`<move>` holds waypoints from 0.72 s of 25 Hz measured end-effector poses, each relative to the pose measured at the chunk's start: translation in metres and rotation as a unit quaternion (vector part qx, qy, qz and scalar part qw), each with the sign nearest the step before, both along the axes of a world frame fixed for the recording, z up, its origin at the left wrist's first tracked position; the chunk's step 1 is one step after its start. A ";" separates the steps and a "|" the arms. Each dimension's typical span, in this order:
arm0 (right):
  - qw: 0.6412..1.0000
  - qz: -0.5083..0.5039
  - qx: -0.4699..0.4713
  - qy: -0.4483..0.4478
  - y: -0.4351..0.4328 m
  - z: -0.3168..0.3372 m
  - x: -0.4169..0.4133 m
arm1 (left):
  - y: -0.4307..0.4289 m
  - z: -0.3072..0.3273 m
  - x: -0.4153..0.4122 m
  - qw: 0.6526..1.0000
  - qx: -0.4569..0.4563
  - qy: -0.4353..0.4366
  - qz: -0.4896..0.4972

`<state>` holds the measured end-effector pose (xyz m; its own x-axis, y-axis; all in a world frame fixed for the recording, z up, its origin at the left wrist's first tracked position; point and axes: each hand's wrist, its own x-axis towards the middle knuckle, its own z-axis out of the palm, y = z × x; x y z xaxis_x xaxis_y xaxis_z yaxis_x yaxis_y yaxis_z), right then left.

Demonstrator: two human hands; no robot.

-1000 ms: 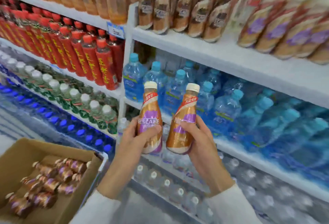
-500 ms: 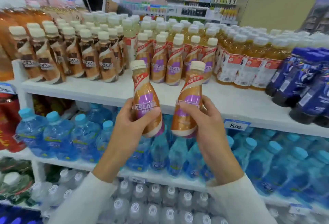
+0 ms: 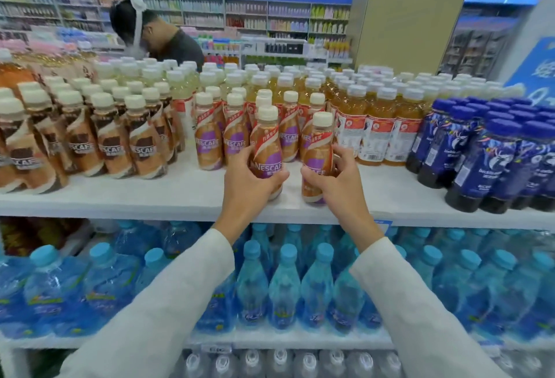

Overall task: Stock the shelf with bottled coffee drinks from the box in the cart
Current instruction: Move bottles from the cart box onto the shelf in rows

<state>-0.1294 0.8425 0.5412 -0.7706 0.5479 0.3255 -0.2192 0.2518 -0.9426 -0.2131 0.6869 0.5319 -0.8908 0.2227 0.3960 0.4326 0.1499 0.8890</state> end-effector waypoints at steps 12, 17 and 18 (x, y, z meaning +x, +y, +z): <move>0.983 -0.146 0.097 -0.049 -0.012 -0.034 0.005 | -0.007 -0.030 0.013 0.999 -0.014 0.018 0.041; 0.979 -0.164 0.104 -0.065 -0.014 -0.042 -0.002 | -0.008 -0.027 0.012 0.999 -0.010 0.008 0.041; 0.984 -0.135 0.093 -0.070 -0.011 -0.040 -0.003 | -0.009 -0.026 0.010 0.999 -0.011 0.006 0.032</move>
<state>-0.1319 0.8316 0.5009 -0.6502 0.6792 0.3404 0.0089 0.4548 -0.8906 -0.2029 0.6779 0.5060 -0.8990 0.1738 0.4019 0.4316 0.1962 0.8805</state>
